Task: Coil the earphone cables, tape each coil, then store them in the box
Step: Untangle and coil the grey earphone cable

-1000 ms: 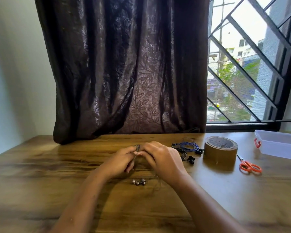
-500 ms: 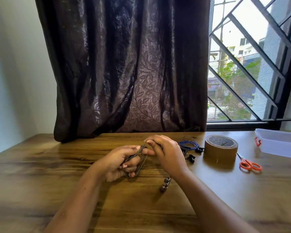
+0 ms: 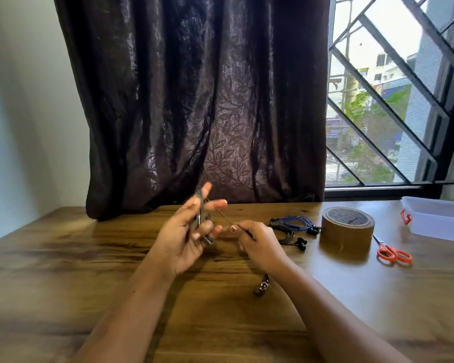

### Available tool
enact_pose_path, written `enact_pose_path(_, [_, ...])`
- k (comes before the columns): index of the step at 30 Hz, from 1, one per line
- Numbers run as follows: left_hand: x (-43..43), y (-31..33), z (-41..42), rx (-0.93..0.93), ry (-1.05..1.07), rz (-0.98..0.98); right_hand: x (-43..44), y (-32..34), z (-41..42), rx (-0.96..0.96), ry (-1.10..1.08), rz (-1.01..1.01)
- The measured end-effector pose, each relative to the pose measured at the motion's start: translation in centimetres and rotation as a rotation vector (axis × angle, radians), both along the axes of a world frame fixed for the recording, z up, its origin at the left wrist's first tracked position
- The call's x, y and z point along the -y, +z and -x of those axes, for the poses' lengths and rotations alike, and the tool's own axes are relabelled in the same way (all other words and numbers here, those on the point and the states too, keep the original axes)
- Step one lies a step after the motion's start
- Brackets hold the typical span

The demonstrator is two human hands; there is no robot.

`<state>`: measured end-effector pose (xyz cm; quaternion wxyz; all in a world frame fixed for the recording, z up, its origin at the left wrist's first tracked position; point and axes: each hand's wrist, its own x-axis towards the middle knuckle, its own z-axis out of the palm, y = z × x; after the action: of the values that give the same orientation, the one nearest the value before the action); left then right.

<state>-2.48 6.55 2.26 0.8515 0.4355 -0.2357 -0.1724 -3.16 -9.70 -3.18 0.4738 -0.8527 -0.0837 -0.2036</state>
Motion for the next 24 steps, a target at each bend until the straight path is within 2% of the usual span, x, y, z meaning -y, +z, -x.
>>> enact_pose_path(5, [-0.9,0.3,-0.9,0.000,0.257,0.176,-1.1,0.3,0.5,-0.052,0.060,0.141])
enact_pose_path(8, [-1.4,-0.2,-1.6,0.031,0.377,0.165,-2.4,0.6,0.8,-0.125,0.156,0.155])
enact_pose_path(13, [-2.1,-0.9,-2.4,0.210,0.591,-0.094,-3.5,0.8,1.4,-0.183,0.233,0.161])
enact_pose_path(16, [-2.3,-1.5,-3.3,0.348,0.662,-0.290,-3.0,1.0,1.6,-0.160,0.218,0.270])
enact_pose_path(20, [-1.7,-2.1,-3.7,0.451,0.654,-0.401,-2.9,1.3,1.7,-0.090,0.188,0.476])
enact_pose_path(24, [-0.8,-2.1,-3.0,0.572,0.622,-0.651,-3.3,1.8,2.4,0.079,0.169,0.582])
